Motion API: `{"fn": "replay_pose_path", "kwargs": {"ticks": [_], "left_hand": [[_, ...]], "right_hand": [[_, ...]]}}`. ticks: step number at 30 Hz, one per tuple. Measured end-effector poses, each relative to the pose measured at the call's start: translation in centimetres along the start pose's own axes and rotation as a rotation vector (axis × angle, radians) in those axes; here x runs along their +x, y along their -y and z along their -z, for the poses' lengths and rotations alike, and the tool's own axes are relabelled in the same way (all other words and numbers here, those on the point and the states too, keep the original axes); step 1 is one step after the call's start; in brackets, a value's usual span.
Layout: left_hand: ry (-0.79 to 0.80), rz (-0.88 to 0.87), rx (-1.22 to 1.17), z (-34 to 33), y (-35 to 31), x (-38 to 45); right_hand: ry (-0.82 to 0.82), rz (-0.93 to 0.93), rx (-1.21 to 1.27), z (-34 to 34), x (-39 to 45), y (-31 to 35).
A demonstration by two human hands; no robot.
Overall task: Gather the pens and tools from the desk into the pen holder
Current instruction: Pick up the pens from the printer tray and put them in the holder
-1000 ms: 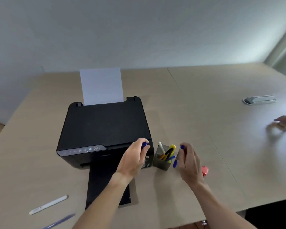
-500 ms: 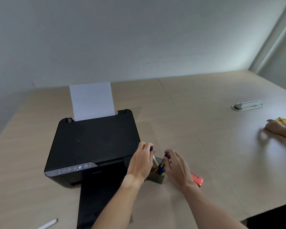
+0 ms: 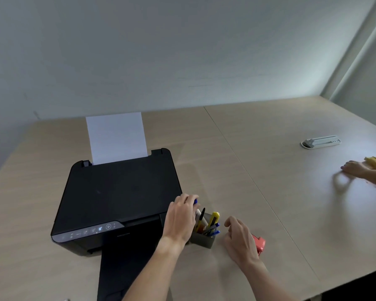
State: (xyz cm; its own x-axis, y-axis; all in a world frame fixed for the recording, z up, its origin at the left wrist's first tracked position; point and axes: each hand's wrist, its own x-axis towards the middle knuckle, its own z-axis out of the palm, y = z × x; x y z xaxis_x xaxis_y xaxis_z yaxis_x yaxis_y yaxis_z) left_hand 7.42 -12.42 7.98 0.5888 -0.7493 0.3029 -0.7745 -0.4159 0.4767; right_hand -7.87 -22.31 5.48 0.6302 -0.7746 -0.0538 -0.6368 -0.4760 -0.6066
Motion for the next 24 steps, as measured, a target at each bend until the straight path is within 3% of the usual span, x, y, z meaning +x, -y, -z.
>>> {"fn": "replay_pose_path", "kwargs": {"ticks": [6, 15, 24], "left_hand": [[-0.082, 0.002, -0.075, 0.2, -0.3, 0.2], [0.116, -0.010, -0.107, -1.2, 0.1, -1.8], [0.053, 0.127, -0.180, 1.9, 5.1, -7.9]], "right_hand": [[0.016, -0.012, -0.013, 0.1, -0.5, -0.1], [0.050, 0.041, -0.042, -0.2, -1.1, 0.5], [0.127, 0.069, -0.097, -3.3, -2.9, 1.8]]}}
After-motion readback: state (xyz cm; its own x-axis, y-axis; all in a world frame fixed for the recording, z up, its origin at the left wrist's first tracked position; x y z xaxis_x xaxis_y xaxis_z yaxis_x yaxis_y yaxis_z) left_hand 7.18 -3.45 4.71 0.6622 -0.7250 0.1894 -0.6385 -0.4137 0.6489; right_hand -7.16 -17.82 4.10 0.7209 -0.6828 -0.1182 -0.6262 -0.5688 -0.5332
